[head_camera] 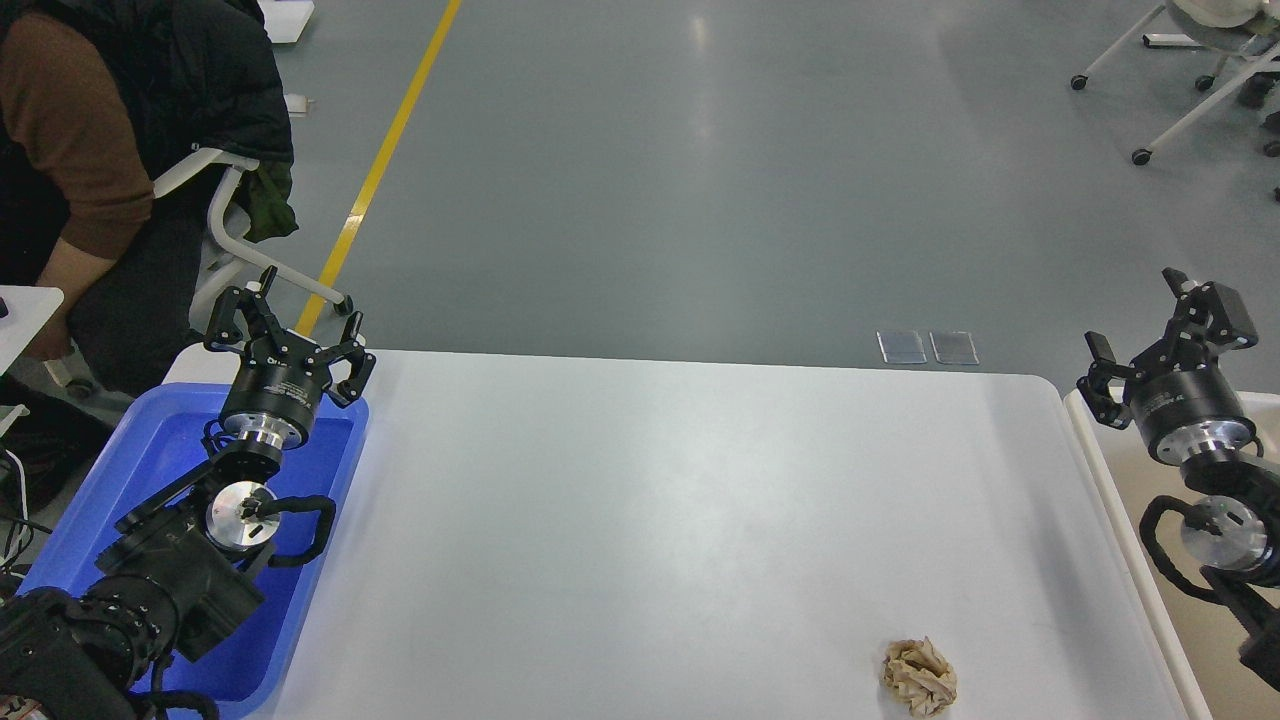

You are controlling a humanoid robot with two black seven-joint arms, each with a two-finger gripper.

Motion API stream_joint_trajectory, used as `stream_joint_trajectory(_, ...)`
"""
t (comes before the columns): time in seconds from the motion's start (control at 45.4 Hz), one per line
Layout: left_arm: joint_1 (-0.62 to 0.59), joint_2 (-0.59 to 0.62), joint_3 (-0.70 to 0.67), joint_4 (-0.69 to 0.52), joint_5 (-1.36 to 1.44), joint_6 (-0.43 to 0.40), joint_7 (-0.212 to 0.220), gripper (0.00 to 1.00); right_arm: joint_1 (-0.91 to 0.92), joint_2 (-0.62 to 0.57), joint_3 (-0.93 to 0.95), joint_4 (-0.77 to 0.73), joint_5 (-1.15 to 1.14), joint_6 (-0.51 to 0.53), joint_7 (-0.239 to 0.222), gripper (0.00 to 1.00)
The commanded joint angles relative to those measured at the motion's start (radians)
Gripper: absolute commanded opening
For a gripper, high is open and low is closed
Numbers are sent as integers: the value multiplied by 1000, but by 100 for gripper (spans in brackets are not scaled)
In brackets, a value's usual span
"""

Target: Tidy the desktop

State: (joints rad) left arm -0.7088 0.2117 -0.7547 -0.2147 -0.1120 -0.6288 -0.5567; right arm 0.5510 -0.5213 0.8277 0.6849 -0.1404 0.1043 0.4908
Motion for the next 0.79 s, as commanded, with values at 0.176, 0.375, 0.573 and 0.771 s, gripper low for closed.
stream_joint_trajectory(0.176,0,0,-2,0,0,0,0,100,-6,-12,1,1,4,1,0,100)
stream_joint_trajectory(0.375,0,0,-2,0,0,0,0,100,-6,-32,5,1,4,2,2,100)
stream_joint_trajectory(0.573,0,0,0,0,0,0,0,100,-2,-54,7,1,4,2,2,100)
stream_joint_trajectory(0.771,0,0,-2,0,0,0,0,100,1,-54,7,5,4,3,2,100)
